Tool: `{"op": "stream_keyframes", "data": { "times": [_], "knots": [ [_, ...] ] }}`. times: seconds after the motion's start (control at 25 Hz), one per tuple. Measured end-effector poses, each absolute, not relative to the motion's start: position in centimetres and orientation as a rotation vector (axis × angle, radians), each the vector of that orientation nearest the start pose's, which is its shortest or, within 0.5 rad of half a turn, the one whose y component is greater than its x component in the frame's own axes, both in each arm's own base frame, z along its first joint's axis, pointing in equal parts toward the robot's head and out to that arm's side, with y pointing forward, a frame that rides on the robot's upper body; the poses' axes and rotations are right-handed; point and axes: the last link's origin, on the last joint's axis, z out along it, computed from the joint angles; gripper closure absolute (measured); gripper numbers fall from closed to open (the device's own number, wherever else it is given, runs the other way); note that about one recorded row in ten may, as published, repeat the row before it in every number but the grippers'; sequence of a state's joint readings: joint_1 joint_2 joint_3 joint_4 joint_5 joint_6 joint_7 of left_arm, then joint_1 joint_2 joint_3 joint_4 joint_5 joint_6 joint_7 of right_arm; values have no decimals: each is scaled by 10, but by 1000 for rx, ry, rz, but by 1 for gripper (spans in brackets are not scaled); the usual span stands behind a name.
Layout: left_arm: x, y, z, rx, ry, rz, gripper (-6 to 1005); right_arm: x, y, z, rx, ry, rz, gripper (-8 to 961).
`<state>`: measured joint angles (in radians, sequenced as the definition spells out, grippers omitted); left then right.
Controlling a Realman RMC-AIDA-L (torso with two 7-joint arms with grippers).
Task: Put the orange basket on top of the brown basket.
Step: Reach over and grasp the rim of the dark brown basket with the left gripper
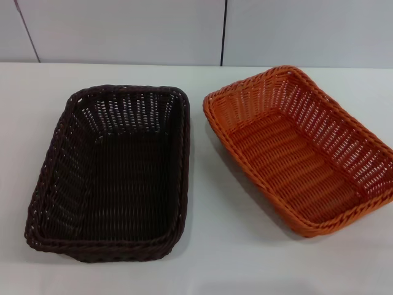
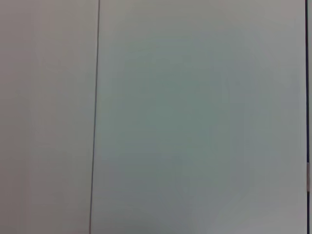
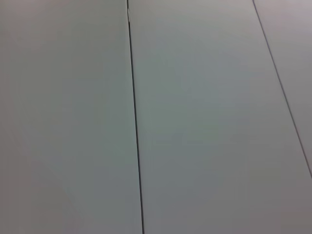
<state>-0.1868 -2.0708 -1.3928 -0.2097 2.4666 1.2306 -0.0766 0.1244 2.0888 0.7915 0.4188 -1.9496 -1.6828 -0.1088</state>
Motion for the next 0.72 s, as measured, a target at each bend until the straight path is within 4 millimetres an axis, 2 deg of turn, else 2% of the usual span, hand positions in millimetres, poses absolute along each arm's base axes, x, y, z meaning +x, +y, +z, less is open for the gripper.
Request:
{"op": "stream_keyframes", "data": {
  "times": [0.28,0.4,0.52,0.56,0.72],
  "knots": [
    [-411,256,58,-1124,-610,-534,198,335,231,39,-1019,344,784,222],
    [-405,261,55,-1187,-582,-547,199,334,232,39,-1018,345,787,222],
    [-392,278,59,-1275,-543,-588,199,334,233,40,-1014,343,789,222],
    [-392,278,59,-1275,-543,-588,199,334,234,40,-1014,341,789,222],
    [-380,306,73,-1377,-566,-602,200,335,237,40,-1021,347,785,222]
  ]
}}
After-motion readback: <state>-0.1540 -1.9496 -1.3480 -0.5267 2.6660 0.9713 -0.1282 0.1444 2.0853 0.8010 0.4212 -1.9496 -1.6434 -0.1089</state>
